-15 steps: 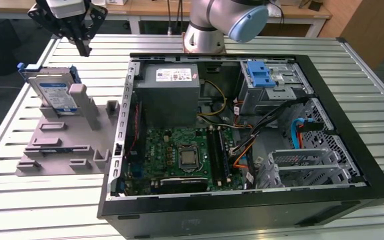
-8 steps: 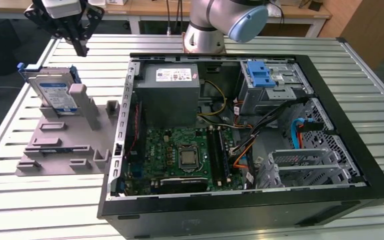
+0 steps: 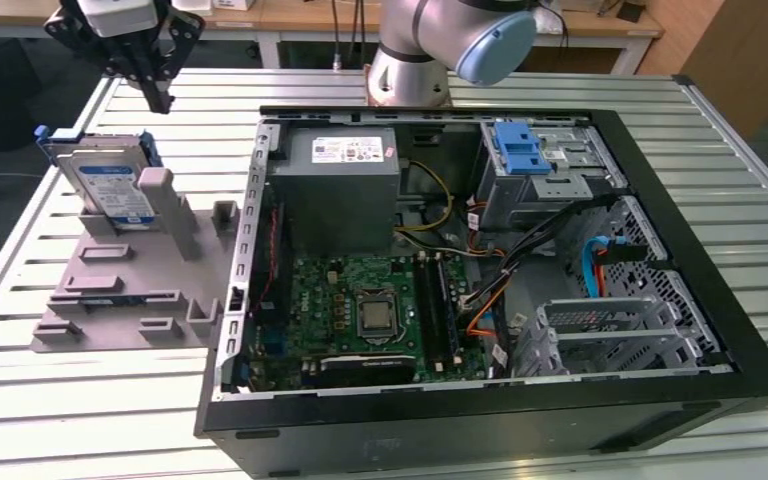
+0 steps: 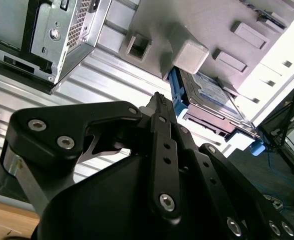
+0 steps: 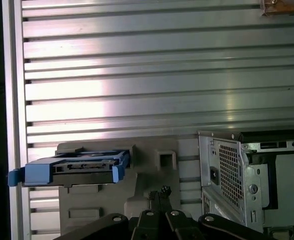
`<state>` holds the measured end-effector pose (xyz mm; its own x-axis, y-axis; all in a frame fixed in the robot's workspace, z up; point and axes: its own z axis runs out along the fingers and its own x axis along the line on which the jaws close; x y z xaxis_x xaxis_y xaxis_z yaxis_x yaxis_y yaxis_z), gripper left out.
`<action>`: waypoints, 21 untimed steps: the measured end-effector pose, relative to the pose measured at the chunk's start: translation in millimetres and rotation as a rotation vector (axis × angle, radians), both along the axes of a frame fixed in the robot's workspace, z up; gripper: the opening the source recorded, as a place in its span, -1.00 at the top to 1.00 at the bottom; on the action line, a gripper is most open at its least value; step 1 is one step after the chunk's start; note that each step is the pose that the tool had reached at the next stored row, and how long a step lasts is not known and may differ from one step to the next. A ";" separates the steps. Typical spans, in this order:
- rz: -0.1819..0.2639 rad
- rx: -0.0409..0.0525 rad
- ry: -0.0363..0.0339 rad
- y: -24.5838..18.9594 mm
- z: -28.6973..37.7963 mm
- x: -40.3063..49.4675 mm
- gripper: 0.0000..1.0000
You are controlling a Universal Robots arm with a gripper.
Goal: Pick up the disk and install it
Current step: 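Reach for the disk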
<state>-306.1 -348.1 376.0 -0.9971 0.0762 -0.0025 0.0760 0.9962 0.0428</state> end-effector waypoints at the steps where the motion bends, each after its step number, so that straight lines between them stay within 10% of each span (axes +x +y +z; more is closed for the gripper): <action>1: 0.000 0.0000 0.0003 0.0 0.0 -0.4 0.79; 21: 0.000 -0.0001 0.0041 0.0 -0.7 -9.3 0.79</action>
